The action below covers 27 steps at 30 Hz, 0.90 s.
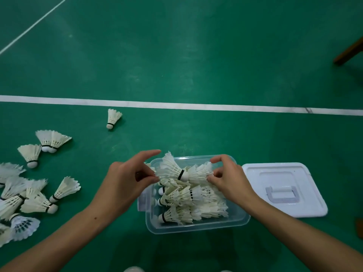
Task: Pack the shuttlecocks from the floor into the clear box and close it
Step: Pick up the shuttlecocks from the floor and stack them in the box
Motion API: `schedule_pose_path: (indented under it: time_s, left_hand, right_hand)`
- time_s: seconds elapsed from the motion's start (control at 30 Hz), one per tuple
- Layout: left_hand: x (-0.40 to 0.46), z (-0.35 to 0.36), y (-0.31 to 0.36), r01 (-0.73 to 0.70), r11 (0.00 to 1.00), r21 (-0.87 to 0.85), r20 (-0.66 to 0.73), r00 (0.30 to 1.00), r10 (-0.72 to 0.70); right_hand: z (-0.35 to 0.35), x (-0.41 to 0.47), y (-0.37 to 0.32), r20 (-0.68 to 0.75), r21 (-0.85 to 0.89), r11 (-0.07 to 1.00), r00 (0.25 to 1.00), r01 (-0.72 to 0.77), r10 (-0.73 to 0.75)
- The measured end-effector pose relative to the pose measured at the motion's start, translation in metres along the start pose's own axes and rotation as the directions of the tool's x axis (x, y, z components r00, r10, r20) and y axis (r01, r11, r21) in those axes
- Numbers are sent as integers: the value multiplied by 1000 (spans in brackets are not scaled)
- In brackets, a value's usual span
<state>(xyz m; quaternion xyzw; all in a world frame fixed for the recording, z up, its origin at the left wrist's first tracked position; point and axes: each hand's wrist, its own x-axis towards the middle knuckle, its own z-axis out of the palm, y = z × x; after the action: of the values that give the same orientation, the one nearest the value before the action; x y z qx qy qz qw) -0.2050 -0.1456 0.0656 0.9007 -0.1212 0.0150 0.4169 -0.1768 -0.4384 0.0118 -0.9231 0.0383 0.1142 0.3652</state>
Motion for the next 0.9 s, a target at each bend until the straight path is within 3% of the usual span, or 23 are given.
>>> schedule_pose_path:
  time_s: [0.1,0.2,0.27,0.37,0.43,0.7,0.9]
  left_hand:
    - [10,4,5,-90,994,57,104,991,84]
    - [30,6,14,-191,978,78,208,963,172]
    - [46,11,20,-256,963,81,271,936,226]
    - [66,19,28,-307,949,74,336,904,266]
    - [76,23,31,-324,944,57,364,888,282]
    - [95,31,33,-330,944,14,430,854,293]
    - [102,44,38,-290,957,8,345,899,270]
  right_hand:
    - [-22,-5,-3,88,49,998,996,-27,22]
    - [-56,-10,-13,20,-42,996,997,80,-79]
    - [-71,-12,-24,20,35,987,988,155,-155]
    - [-71,-12,-37,153,220,956,961,195,-231]
    - [-64,-10,-38,197,227,949,944,221,-267]
    - [-65,2,-28,182,109,944,927,312,-327]
    - [-78,-9,-8,108,94,951,946,295,-305]
